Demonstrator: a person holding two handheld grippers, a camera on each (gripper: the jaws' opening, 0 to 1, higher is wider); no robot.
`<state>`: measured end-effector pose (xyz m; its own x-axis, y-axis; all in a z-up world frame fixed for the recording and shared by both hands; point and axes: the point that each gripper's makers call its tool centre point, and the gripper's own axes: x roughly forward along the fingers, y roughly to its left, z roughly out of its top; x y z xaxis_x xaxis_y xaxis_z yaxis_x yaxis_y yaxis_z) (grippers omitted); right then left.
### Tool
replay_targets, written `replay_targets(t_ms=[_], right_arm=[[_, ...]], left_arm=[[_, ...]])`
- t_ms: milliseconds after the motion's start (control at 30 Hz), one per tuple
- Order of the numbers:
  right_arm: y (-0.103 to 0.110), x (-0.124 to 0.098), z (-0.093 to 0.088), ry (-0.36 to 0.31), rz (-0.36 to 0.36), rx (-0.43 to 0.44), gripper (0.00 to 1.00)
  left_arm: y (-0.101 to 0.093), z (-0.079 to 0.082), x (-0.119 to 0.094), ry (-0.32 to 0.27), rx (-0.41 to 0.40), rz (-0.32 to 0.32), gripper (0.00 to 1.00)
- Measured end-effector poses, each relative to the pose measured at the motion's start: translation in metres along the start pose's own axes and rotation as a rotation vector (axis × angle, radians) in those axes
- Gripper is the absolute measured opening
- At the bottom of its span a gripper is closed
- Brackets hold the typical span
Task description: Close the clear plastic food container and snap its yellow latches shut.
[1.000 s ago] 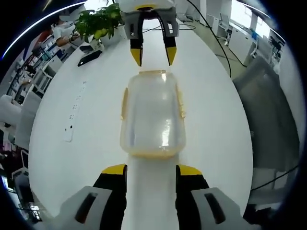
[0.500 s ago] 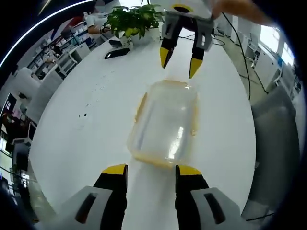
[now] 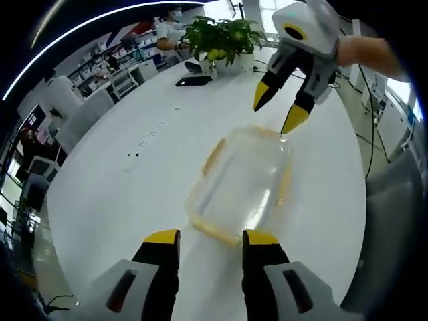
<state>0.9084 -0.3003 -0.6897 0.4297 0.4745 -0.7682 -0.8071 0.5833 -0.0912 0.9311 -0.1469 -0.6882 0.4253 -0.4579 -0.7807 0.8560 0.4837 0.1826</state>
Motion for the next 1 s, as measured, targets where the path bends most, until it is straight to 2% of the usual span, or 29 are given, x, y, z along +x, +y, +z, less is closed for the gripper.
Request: replay_targets(t_ms=[167,200,267,467,733,867,1000], right_arm=[[-0.001,0.004,0.002,-0.062,-0.041,0.094,0.31],[-0.002,0.004,0.002,-0.075,-0.055,0.103,0.30],[-0.003,0.005,0.001,-0.083,-0.069,0.114,0.29],[-0.003,0.007,-0.003,-0.118,-0.093,0.201,0.29],[-0.006,0.009,-0.006,-0.199,-0.142,0.368,0.28],[-0.004,0.013,-0.006,-0.213,-0.128,0.431,0.29],[-0.004,0.016,-0.010,-0.210,-0.142,0.454,0.29]], left_arm=[[0.002,0.000,0.001,-0.049,-0.142,0.038,0.29],[0.001,0.002,0.002,-0.074,-0.187,0.040,0.29],[0.000,-0.001,0.002,-0.083,-0.252,0.041,0.29],[0.001,-0.006,0.005,-0.099,-0.312,0.067,0.28],[0.002,-0.008,0.012,-0.144,-0.471,0.095,0.27],[0.001,-0.010,0.014,-0.148,-0.509,0.101,0.27],[0.000,-0.014,0.016,-0.144,-0.546,0.106,0.27]])
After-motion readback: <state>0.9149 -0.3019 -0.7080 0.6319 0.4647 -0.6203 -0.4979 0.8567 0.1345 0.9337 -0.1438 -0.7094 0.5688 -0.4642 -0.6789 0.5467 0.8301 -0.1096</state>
